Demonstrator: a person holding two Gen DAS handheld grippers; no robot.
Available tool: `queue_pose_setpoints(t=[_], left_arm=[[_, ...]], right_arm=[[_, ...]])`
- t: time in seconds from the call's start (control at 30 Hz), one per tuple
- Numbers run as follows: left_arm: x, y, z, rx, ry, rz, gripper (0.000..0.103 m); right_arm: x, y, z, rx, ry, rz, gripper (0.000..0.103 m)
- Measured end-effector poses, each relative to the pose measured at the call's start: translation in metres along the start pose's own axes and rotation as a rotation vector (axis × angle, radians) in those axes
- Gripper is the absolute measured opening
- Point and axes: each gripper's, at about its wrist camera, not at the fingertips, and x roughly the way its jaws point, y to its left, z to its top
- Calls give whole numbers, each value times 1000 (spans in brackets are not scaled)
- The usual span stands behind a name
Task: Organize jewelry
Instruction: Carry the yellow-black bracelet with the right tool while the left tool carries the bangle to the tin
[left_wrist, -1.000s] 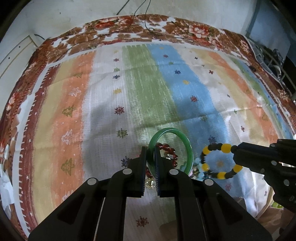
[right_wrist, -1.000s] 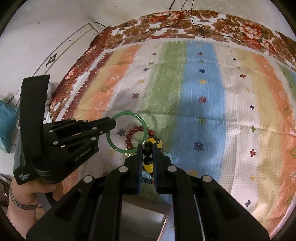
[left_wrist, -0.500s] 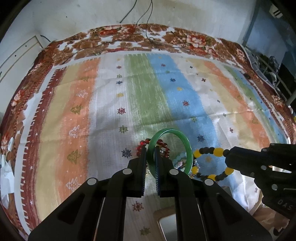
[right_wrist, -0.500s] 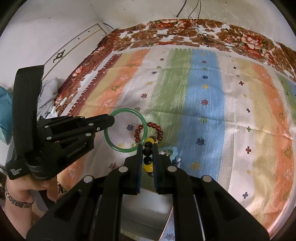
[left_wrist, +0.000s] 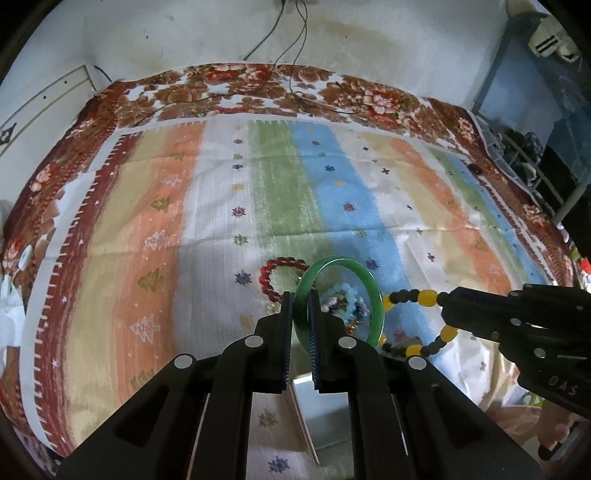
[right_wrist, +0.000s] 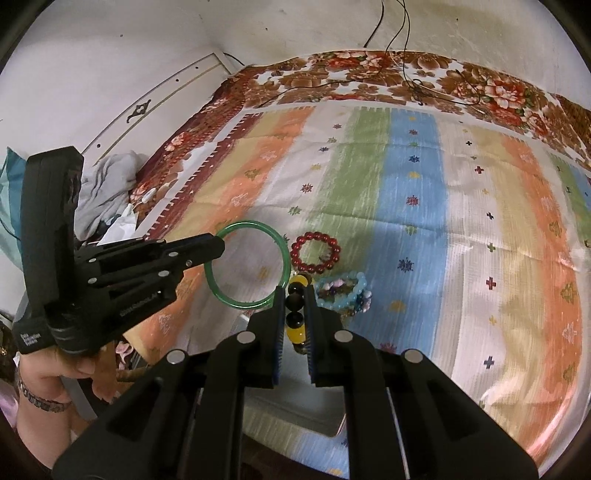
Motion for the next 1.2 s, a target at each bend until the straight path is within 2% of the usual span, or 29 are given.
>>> queue_pose_setpoints(t=[0.37,0.53,1.2], left_arm=[[-21,-19,-36,38,-9,-13,8],[-25,-27,-55,56,-14,13,8],[-15,-36,-62,84,7,21,9]], right_arm=[[-13,6,-40,-5,17,13,11],[-17,11,-57,-11,21,18,11],[-7,4,-58,4,47,-4,11]])
